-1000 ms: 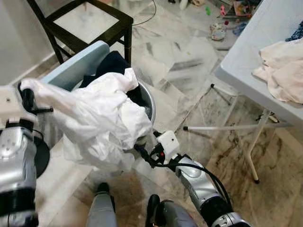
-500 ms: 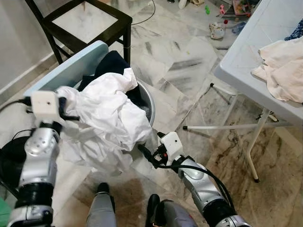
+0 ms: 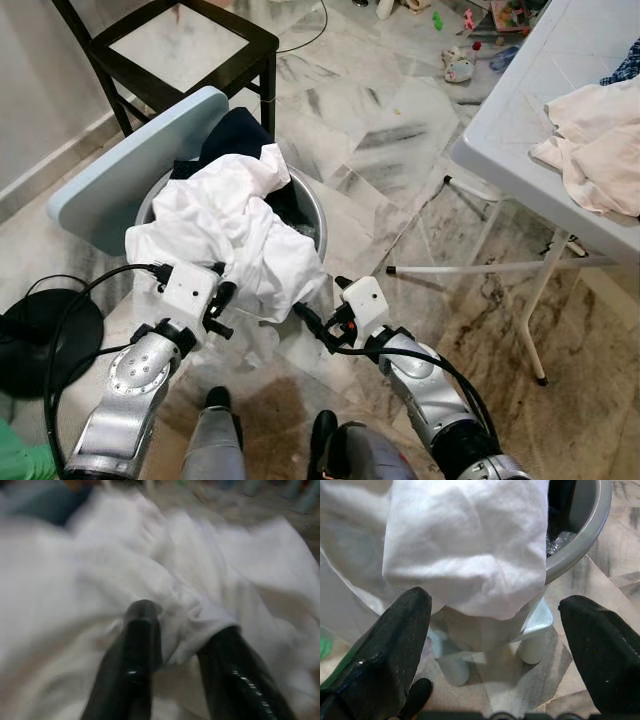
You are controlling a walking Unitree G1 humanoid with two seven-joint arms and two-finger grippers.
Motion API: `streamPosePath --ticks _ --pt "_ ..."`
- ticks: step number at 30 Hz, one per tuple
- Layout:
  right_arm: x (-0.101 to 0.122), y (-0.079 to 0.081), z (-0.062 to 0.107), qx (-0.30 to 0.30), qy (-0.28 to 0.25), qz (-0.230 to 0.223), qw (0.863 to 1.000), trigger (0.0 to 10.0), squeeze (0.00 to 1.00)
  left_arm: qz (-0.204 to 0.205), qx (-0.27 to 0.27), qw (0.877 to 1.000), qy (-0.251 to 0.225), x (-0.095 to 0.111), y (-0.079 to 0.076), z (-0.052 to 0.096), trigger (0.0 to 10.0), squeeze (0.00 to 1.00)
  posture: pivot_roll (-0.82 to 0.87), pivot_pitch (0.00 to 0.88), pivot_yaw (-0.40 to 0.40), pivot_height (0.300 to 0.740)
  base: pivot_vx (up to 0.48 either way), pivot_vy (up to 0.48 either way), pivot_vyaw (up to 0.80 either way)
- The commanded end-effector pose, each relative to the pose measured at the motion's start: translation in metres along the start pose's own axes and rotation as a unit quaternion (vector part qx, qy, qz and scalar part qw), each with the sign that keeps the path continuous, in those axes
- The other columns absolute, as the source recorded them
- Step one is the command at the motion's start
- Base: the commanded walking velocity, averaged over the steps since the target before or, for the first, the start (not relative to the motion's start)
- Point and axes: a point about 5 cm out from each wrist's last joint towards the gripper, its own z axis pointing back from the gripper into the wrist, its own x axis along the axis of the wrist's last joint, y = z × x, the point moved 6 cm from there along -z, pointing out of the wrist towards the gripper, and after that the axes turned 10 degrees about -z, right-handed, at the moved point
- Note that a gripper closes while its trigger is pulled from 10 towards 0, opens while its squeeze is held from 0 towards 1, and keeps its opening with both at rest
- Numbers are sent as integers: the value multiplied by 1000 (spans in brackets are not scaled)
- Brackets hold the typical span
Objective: Hang hanger
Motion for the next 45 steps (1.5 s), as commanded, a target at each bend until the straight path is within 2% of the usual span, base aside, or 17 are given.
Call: streamPosePath --ticks 1,2,4,10,12,13,17,19,22,24,26,27,33,34,36,43,45 --pt "-9 -4 6 -9 11 -5 1000 10000 0 -22 50 998 -25 13 19 4 10000 1000 283 339 -163 740 0 0 0" --pt "-9 -4 6 -9 11 -5 1000 10000 0 -22 50 998 -25 13 19 4 10000 1000 283 339 -163 740 0 0 0" --pt "-9 -2 5 -7 11 -6 1000 10000 0 -43 138 989 -9 11 57 9 10000 1000 284 340 -165 740 0 0 0" --pt "-9 -3 5 -7 12 -4 1000 10000 0 -34 166 984 63 -13 75 23 10000 1000 281 340 -164 740 0 0 0" --pt "-9 -4 6 -8 12 -4 1000 10000 0 -37 172 984 39 -3 77 25 10000 1000 279 342 -165 740 0 0 0" --pt "-9 -5 6 -9 13 -4 1000 10000 0 -47 179 983 -21 24 80 24 10000 1000 279 342 -165 740 0 0 0" --pt "-10 -3 6 -8 13 -3 1000 10000 0 -64 214 968 -113 76 96 20 10000 1000 276 345 -171 740 0 0 0" --pt "-10 -3 6 -8 13 -3 1000 10000 0 -70 221 965 -122 87 103 13 10000 1000 276 348 -172 740 0 0 0" --pt "-10 -2 6 -6 14 -2 1000 10000 0 -53 221 969 -100 76 109 1 10000 1000 274 348 -173 740 0 0 0" --pt "-10 -2 6 -6 14 -2 1000 10000 0 -26 217 974 -53 53 111 -12 10000 1000 265 353 -175 740 0 0 0" --pt "-10 -2 7 -5 13 -2 1000 10000 0 9 218 975 -42 42 114 -20 10000 1000 256 353 -176 740 0 0 0" --pt "-10 -2 8 -5 13 -2 1000 10000 0 32 208 977 -12 26 112 -31 10000 1000 245 356 -177 740 0 0 0" --pt "-10 -6 13 -15 11 1 1000 10000 0 106 191 975 47 -9 95 -55 10000 1000 204 359 -172 740 0 0 0" --pt "-10 -6 13 -15 11 1 1000 10000 0 106 191 975 47 -9 95 -55 10000 1000 204 359 -172 740 0 0 0" --pt "-12 -8 17 -22 12 3 1000 10000 0 145 164 974 56 -16 77 -69 10000 1000 180 360 -168 740 0 0 0" --pt "-14 -9 21 -28 15 5 999 10000 0 170 111 978 43 -8 49 -86 10000 1000 161 360 -164 740 0 0 0" --pt "-15 -9 22 -29 16 6 999 10000 0 169 65 982 59 -13 26 -89 10000 871 156 357 -162 740 0 0 0"
